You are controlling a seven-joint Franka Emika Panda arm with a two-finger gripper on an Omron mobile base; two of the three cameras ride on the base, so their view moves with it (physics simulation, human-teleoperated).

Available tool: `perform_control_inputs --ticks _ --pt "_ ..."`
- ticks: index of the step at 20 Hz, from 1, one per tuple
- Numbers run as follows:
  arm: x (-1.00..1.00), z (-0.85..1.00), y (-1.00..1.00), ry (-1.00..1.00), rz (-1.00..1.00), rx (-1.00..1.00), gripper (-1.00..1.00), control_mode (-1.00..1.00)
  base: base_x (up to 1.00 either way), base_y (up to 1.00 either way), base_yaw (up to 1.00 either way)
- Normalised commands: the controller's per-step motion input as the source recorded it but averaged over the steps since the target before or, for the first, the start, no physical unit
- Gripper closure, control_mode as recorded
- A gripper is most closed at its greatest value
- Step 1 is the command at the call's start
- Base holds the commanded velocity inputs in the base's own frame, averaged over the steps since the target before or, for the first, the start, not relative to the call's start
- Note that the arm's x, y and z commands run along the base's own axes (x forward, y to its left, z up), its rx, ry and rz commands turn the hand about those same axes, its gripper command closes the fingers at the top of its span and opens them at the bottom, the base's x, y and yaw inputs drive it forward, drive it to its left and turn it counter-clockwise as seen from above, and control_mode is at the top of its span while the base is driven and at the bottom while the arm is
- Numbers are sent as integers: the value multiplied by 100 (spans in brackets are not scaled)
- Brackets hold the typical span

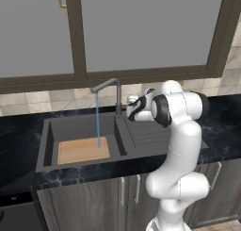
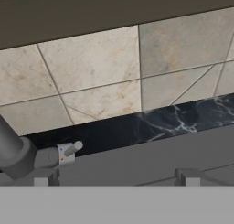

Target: Turn on the sink faucet with hot water and rinse the cutting board for ten seconds, then turn off the faucet. Push the cutting board to reach the water if necessary.

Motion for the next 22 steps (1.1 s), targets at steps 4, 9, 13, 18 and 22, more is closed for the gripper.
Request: perform_control_inputs --ticks 4,9,13,18,22 --pt "0 0 0 0 0 0 -100 -100 0 0 0" --pt "0 0 0 0 0 0 -100 -100 0 0 0" --pt "0 0 0 0 0 0 -100 -100 0 0 0" --pt "0 0 0 0 0 0 -100 -100 0 0 0" --pt "0 0 0 0 0 0 -100 -100 0 0 0"
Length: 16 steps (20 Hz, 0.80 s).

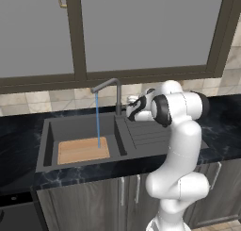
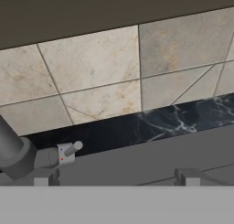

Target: Turn on the sink faucet with hot water and rinse the cutting board for ten seconds, then turn off the faucet. Push the cutting board to reach the water if necessary.

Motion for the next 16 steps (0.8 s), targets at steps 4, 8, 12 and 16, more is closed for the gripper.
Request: perform_control_inputs --ticks 4,8,12,16 --pt "0 0 0 0 0 0 -100 -100 0 0 0" --pt "0 0 0 0 0 0 -100 -100 0 0 0" --pt "0 0 0 0 0 0 -100 -100 0 0 0" --pt "0 0 0 0 0 0 -100 -100 0 0 0"
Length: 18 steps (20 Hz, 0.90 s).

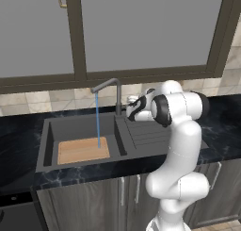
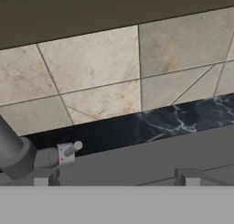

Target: Turn on the sink faucet with hot water and rinse the cutting board for ten seconds, then turn off the faucet. Push the cutting board to reach the water if necessary.

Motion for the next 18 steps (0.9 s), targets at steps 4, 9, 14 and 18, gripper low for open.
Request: perform_control_inputs --ticks 4,9,14,18 --pt "0 0 0 0 0 0 -100 -100 0 0 0" --pt "0 0 0 0 0 0 -100 -100 0 0 0" --pt "0 0 0 0 0 0 -100 -100 0 0 0" --pt "0 0 0 0 0 0 -100 -100 0 0 0"
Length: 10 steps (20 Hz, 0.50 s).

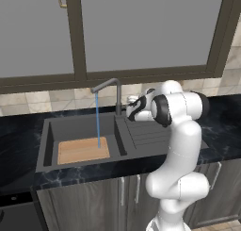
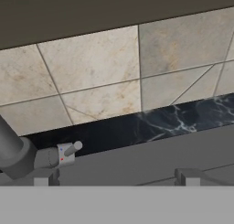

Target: Turn on the sink faucet with hot water and rinse the cutting board for ten seconds, then turn off the faucet. Push the cutting board to reach the water if necessary.

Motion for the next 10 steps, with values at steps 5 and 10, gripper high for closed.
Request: perform_control_inputs --ticks 5,10 --pt "0 0 0 0 0 0 -100 -100 0 0 0" --pt "0 -1 0 0 0 0 -100 -100 0 0 0"
